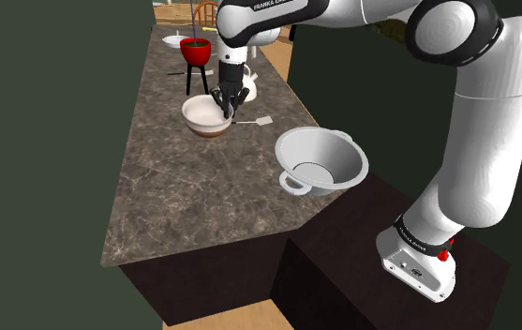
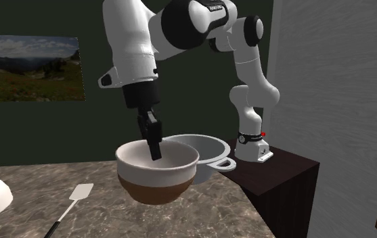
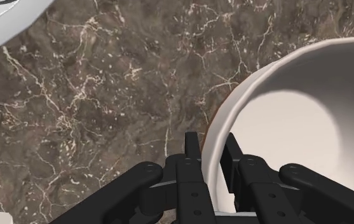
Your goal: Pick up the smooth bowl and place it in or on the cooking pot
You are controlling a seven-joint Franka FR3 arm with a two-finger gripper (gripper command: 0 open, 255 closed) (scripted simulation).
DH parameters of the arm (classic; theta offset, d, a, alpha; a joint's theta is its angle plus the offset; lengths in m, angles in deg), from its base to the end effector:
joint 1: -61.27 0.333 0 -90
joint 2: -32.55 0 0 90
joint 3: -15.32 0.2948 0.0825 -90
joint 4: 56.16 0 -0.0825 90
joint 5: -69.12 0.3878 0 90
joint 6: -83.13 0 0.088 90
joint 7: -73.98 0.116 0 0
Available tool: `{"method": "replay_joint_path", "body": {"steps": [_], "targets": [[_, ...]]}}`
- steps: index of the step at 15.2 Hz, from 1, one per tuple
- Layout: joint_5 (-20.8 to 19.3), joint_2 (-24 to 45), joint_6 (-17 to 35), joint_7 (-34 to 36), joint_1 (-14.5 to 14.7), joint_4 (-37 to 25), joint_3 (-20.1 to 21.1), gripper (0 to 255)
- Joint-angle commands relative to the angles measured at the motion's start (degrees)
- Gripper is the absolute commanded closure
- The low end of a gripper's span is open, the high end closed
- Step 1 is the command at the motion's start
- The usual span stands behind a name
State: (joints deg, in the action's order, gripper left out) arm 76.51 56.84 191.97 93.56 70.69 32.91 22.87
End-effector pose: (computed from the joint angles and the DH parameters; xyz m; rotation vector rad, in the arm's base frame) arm 0.6348 0.1945 0.3705 -2.9895 0.1518 0.1904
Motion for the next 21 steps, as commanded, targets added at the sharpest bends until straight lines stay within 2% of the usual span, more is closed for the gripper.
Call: {"method": "replay_joint_path", "body": {"steps": [1,10,21], "targets": [[0.01,-0.5,-1.16,0.17,-0.01,-0.69,0.02,255],[2.3,-17.95,3.88,-8.36,-5.18,22.99,-2.19,255],[1.56,-35.68,4.25,-19.46,-10.69,42.79,-7.93,255]]}}
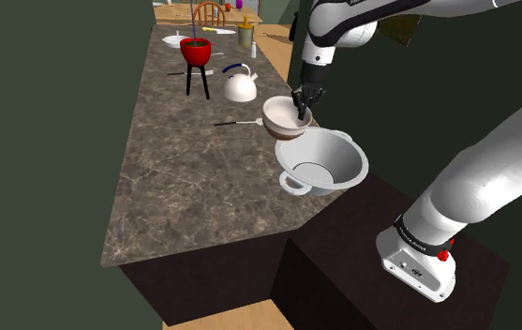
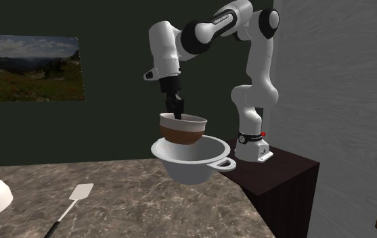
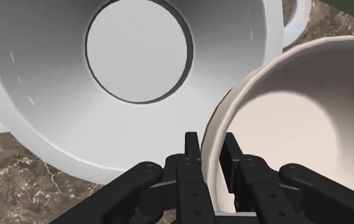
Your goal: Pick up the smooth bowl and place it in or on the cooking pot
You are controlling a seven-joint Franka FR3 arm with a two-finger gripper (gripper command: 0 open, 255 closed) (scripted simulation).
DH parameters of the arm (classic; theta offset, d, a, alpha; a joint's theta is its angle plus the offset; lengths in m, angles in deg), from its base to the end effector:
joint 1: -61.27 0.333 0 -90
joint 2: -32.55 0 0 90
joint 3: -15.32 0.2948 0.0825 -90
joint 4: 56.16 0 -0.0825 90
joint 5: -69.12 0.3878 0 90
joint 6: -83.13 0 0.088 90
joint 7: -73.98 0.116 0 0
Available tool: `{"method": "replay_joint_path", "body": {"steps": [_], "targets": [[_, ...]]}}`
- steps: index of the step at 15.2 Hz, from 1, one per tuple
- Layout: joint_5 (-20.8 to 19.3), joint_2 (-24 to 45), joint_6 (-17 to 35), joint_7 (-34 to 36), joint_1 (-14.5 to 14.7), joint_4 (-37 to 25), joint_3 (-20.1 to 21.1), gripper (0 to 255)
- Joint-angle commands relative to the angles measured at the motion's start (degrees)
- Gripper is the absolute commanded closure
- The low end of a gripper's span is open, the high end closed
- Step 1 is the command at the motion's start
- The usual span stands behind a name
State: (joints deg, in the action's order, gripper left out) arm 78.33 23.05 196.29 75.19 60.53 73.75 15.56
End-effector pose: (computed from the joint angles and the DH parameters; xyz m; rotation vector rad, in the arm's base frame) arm 0.4821 0.0073 0.3868 -2.9896 0.1536 0.1908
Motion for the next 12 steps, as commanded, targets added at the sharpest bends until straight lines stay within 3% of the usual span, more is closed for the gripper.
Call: {"method": "replay_joint_path", "body": {"steps": [1,10,12], "targets": [[-0.6,-3.36,-0.25,-2.11,-1.08,3.36,-1.29,255],[-5.84,-15.15,-3.19,-11.51,-6.96,13.31,-8.24,255],[-5.93,-15.02,-2.41,-11.79,-7.07,13.98,-8.42,255]]}}
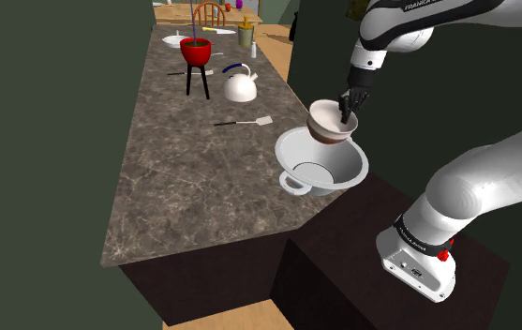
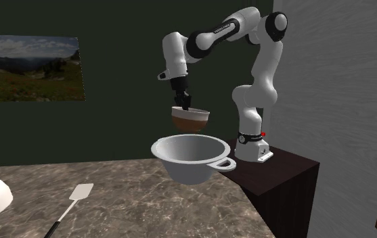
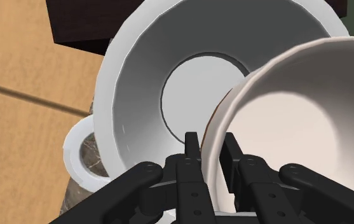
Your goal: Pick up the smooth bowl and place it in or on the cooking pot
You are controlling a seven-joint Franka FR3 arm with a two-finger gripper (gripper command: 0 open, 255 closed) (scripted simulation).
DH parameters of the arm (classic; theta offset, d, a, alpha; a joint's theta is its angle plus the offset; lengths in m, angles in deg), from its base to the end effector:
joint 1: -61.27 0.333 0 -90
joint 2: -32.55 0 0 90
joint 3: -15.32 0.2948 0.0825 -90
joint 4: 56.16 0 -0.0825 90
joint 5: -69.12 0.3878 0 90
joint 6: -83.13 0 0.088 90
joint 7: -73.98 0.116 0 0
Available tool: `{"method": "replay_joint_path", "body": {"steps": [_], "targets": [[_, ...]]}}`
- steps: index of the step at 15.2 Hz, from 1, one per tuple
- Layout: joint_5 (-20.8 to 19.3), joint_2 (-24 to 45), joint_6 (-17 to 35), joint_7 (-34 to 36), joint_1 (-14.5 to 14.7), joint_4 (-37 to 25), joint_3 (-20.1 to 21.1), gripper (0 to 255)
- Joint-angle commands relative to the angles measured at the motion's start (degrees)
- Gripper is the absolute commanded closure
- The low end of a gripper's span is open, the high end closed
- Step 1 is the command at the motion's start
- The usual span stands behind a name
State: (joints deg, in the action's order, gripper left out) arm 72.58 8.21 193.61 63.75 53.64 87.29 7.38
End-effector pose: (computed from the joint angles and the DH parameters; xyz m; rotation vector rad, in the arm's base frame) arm 0.3894 -0.1019 0.3900 -2.9891 0.1528 0.1905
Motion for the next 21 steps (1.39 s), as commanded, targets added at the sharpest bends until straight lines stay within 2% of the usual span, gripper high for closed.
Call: {"method": "replay_joint_path", "body": {"steps": [1,14,21], "targets": [[-0.15,0.15,1.11,-0.46,-0.17,0.98,-0.27,255],[0.9,6.34,13.28,-2.27,0.24,7.08,-0.91,255],[0.9,6.34,13.28,-2.27,0.24,7.08,-0.91,255]]}}
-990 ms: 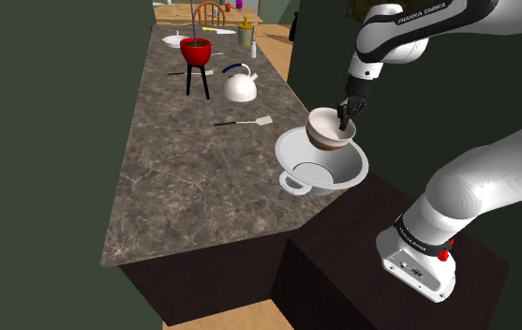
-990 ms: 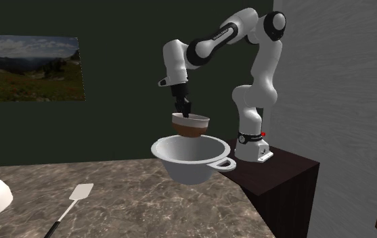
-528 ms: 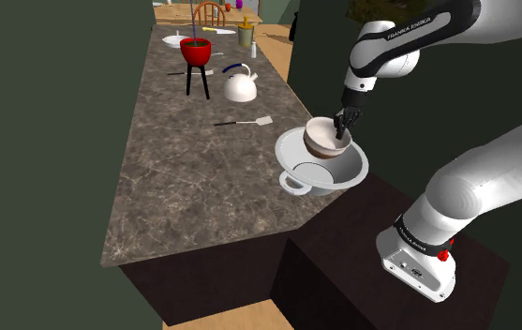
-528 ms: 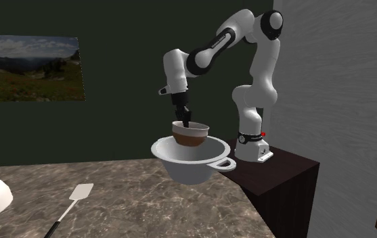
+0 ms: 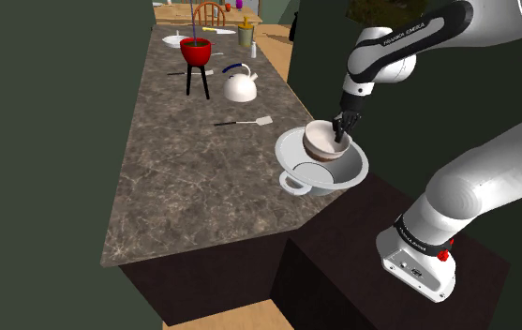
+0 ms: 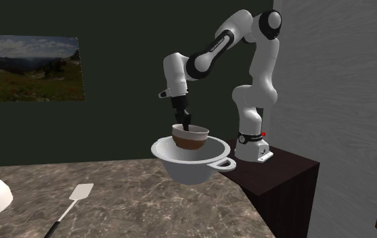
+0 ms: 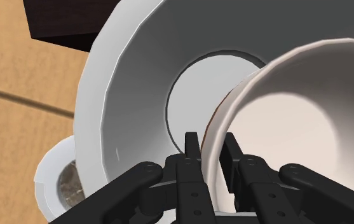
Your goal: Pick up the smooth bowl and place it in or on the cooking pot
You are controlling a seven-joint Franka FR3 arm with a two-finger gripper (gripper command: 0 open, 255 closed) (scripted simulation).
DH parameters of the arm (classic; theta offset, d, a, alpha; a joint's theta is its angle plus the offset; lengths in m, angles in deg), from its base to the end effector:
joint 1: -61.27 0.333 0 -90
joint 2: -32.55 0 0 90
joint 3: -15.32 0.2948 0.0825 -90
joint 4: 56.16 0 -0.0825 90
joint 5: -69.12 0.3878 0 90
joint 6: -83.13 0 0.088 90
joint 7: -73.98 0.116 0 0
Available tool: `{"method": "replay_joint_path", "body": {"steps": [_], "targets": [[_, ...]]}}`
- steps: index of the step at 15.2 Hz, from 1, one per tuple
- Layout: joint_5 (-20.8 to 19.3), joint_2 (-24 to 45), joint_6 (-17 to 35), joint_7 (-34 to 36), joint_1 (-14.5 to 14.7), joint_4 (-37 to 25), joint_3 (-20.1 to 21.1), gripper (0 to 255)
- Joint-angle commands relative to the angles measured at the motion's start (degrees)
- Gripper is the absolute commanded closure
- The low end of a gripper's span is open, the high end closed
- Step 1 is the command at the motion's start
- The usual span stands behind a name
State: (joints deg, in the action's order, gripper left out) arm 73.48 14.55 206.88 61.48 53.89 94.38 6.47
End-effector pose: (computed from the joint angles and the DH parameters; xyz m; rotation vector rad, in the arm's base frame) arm 0.3844 -0.1038 0.3083 -2.9892 0.1514 0.1905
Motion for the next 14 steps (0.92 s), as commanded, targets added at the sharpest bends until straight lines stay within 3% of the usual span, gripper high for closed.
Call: {"method": "replay_joint_path", "body": {"steps": [1,2,7,11,14], "targets": [[0.01,0.0,0.02,0.0,0.0,-0.01,0.0,255],[0.01,0.0,0.01,0.0,0.0,-0.02,0.0,0],[0.0,0.0,0.02,0.0,0.0,-0.01,0.0,0],[-0.94,-3.1,-8.24,0.58,-0.54,-5.19,-0.08,0],[-0.94,-3.11,-8.24,0.58,-0.54,-5.19,-0.08,0]]}}
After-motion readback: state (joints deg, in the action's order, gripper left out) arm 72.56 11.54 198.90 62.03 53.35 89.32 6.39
